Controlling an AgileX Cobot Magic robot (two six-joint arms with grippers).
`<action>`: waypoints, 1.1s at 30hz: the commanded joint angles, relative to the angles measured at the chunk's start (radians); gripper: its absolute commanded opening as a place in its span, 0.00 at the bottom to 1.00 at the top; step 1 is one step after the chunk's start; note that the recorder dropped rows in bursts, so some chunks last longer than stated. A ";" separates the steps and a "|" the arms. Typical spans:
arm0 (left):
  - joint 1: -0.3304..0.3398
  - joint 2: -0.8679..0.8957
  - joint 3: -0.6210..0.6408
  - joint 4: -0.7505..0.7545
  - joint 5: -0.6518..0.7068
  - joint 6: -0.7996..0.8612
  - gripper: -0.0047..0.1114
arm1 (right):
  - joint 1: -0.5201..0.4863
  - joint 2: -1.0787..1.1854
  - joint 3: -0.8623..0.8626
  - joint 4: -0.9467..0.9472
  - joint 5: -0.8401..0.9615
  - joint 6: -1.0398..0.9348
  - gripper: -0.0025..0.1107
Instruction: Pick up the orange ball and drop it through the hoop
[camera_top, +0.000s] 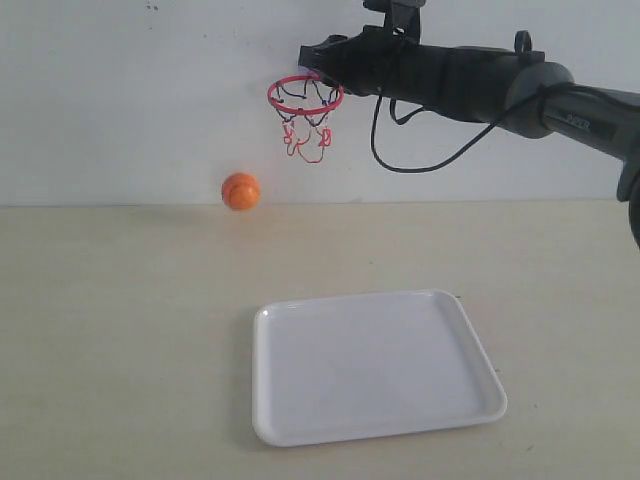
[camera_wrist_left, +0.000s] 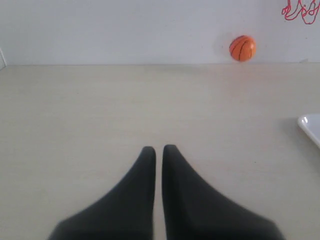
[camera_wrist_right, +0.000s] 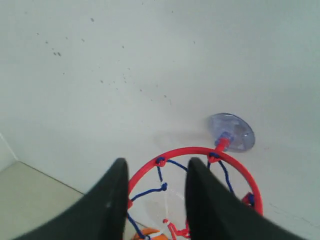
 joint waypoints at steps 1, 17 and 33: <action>0.004 -0.001 0.004 -0.012 -0.007 -0.005 0.08 | -0.009 -0.008 -0.005 0.007 0.071 0.018 0.02; 0.004 -0.001 0.004 -0.012 -0.007 -0.005 0.08 | -0.257 -0.017 0.001 -0.387 0.825 0.481 0.02; 0.004 -0.001 0.004 -0.012 -0.007 -0.005 0.08 | -0.248 -0.459 0.971 -0.354 0.825 0.291 0.02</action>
